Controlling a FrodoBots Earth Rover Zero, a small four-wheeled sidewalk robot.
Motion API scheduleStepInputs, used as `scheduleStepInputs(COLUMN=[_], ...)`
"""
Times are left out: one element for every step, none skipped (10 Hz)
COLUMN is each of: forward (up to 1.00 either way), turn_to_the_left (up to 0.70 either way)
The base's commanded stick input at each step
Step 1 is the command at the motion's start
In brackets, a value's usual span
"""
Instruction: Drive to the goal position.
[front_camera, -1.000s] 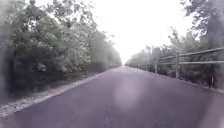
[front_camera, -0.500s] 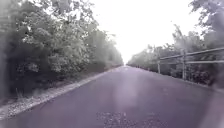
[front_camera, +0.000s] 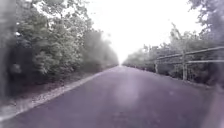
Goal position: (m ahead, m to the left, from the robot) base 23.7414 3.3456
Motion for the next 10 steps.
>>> scheduleStepInputs(forward=[1.0, 1.0, 1.0, 1.0, 1.0, 1.0, 1.0, 1.0, 1.0, 1.0], turn_to_the_left=[0.0, 0.0, 0.0, 0.0, 0.0, 0.0, 0.0, 0.0, 0.0, 0.0])
